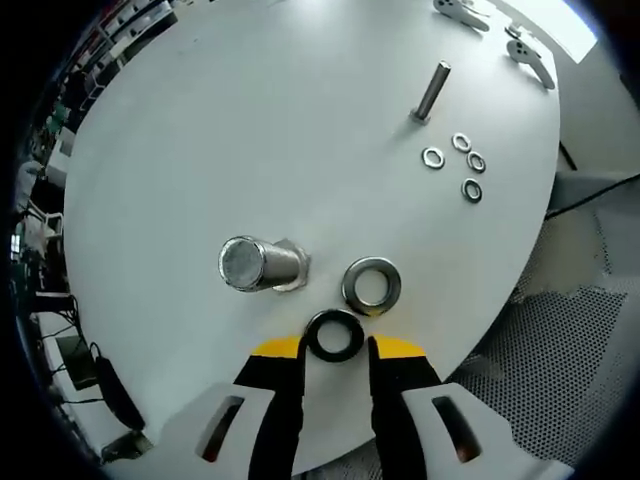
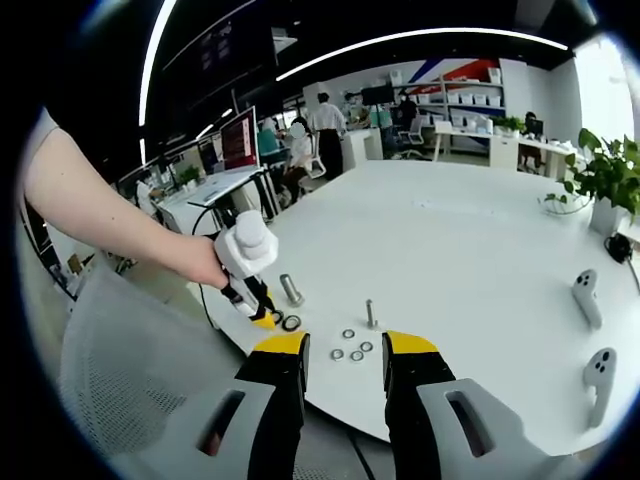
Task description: Place the washer onto the threaded stud by aligning its center hole with the stud, sliding it down to the base, and recovering from edge contact or off-axis alignment until the washer reaches the visible bottom stop.
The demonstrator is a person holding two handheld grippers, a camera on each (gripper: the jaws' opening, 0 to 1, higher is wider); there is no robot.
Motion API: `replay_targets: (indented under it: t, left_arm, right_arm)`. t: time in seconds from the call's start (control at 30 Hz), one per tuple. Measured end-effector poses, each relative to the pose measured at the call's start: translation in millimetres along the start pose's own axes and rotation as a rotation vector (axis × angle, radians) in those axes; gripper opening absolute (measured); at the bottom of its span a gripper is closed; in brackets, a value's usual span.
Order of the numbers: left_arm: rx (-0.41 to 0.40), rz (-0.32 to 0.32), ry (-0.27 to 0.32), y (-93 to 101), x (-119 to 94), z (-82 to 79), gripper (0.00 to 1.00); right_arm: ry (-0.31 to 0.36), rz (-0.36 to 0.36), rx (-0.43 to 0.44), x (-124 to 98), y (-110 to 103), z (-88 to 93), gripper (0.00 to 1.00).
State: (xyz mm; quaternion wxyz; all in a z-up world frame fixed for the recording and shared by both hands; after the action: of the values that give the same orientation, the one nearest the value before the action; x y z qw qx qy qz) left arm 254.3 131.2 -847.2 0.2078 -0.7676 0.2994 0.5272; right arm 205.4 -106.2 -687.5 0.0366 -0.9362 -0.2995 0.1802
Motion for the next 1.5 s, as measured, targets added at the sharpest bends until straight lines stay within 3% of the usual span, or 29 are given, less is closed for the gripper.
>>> replay_targets:
  t: [0.33,0.37,0.4,0.43,0.47,0.57,0.87,1.27,1.5]
  left_arm:
    - [-0.011,-0.005,0.008,0.4,0.0,0.0,0.19]
    - [-0.010,-0.006,0.008,-0.4,0.5,0.7,0.17]
    - [0.003,0.003,-0.016,-0.1,-0.3,4.6,0.00]
    - [0.049,0.043,-0.078,2.2,-4.6,13.6,0.00]
    - [-0.011,0.013,-0.013,0.9,-1.8,8.6,0.00]
    - [-0.091,0.011,0.023,-1.8,-2.0,7.5,0.00]
    - [-0.095,0.008,0.058,-1.9,-1.6,9.4,0.00]
    - [-0.090,0.004,0.050,0.8,-3.1,8.9,0.00]
    - [-0.095,0.016,0.044,8.7,-3.8,7.9,0.09]
  right_arm:
    - [-0.001,-0.001,0.000,-0.1,-0.3,0.0,0.31]
    - [-0.001,-0.001,-0.001,-0.1,-0.3,0.0,0.31]
    - [0.000,0.000,-0.001,-0.2,-0.2,-0.1,0.31]
    - [0.001,0.001,0.000,-0.2,-0.2,-0.2,0.31]
    - [0.001,0.001,0.001,-0.2,-0.2,-0.3,0.31]
    - [0.003,0.004,0.000,-0.2,0.3,-0.4,0.31]
    - [-0.001,0.002,0.001,0.3,-0.1,0.1,0.31]
    - [0.001,0.004,0.002,-0.1,0.1,-0.1,0.31]
    - [0.003,0.002,-0.002,-0.2,-0.4,-0.8,0.31]
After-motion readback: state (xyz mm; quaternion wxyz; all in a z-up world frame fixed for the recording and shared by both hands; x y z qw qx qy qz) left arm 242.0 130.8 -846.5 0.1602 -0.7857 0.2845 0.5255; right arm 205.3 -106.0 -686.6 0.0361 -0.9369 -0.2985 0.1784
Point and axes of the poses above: the point that each gripper's makers call its tool centre point, and the gripper's own axes: x roughly forward along the fingers, y roughly to its right, z roughly out of its underside, the point moved 3 cm from there along -x, roughly backward along the fingers, and after that the axes turned 13 degrees about y, right-handed, at the moved point
